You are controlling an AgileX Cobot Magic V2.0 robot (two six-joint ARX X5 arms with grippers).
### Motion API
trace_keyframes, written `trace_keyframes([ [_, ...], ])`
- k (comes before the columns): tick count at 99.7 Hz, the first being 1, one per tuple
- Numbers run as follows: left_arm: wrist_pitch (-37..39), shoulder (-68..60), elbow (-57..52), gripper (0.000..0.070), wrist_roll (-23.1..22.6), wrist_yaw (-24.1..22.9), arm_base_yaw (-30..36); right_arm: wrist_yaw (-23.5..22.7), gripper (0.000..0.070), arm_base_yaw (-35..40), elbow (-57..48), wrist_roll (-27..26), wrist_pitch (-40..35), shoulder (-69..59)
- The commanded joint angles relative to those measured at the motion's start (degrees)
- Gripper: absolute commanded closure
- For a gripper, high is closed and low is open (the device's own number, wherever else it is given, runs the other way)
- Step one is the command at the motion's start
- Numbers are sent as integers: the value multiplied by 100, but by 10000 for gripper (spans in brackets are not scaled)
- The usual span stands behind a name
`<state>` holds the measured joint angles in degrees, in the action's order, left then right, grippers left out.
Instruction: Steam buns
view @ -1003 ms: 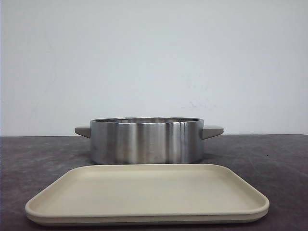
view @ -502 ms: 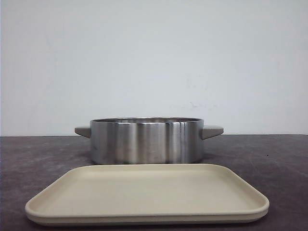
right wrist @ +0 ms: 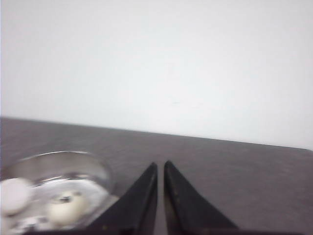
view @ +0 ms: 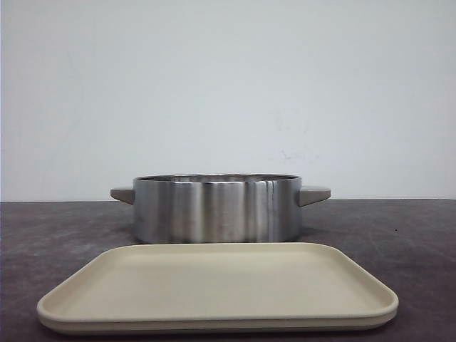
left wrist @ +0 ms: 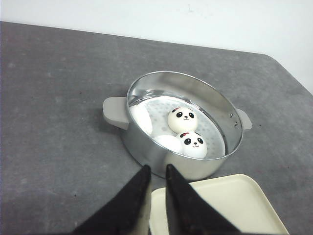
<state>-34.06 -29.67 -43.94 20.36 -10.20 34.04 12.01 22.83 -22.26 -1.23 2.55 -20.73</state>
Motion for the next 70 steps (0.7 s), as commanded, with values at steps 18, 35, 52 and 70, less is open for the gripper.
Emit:
trace_keyframes([
  [18,63,-24,-68,693,4,-7,48,2,682,-870,1888,125,841,1436],
  [35,66,-24,-68,694,4,-7,48,-170,683,-1283,2155,125,-63,2059],
  [52,63,-20,-68,694,4,-7,48,-144,682,-1412,2155,125,-734,2052],
  [70,63,-20,-68,694,4,-7,48,-168,683,-1408,2155,144,-1207,2052],
])
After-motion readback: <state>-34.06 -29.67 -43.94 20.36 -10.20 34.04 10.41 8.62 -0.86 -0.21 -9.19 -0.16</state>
